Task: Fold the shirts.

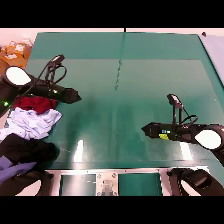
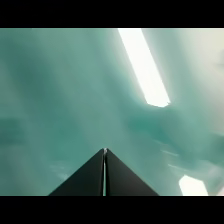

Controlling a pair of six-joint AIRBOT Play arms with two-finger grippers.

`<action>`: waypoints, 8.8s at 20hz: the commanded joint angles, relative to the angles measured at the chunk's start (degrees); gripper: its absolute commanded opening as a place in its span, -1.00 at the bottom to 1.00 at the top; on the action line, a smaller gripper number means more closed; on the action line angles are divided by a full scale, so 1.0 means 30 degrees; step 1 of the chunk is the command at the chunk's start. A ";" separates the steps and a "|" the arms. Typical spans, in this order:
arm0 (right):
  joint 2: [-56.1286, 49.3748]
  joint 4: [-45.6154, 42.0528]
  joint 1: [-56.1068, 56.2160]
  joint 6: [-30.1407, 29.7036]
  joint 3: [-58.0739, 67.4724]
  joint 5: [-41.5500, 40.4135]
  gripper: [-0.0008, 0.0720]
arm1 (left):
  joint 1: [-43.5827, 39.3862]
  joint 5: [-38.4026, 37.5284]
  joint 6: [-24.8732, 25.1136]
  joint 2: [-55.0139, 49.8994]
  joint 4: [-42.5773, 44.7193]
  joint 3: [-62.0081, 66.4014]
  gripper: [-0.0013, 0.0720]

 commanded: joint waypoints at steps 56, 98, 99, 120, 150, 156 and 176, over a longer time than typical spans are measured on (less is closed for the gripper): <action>-1.8105 0.5705 -0.9959 -0.8852 1.3595 0.0911 0.05 | -0.4350 -0.2776 -0.2943 -0.8378 -0.1902 0.2091 0.73; -0.3810 0.2528 -1.1205 -0.7643 1.3398 0.1443 -0.95 | -0.2047 -0.1974 -0.4299 0.1013 0.5472 1.1162 -0.90; -0.4721 0.2535 -1.1205 -0.7723 1.1730 -0.0029 -0.95 | -0.2047 -0.0954 -0.3745 -0.0233 0.4517 0.9821 -0.90; -1.1140 0.3206 -1.8396 -0.8371 0.9668 0.4269 -0.95 | 0.4634 -0.8131 -0.1180 -1.0826 -0.0262 1.4338 -0.90; -0.4000 0.6805 -1.9773 -0.6914 -0.4393 -0.1858 0.15 | 0.4517 -0.2317 0.4641 -1.2400 -0.7038 0.2769 -0.90; -0.6856 0.6849 -1.9569 -0.6754 -0.4379 -0.3402 0.15 | 0.4517 -0.2412 0.4648 -1.2400 -0.7038 0.2878 -0.90; -0.3220 0.9377 -1.9577 -0.9792 1.8476 0.0925 -0.95 | 0.4517 -0.0408 0.0976 0.5581 -0.3993 1.0790 -0.91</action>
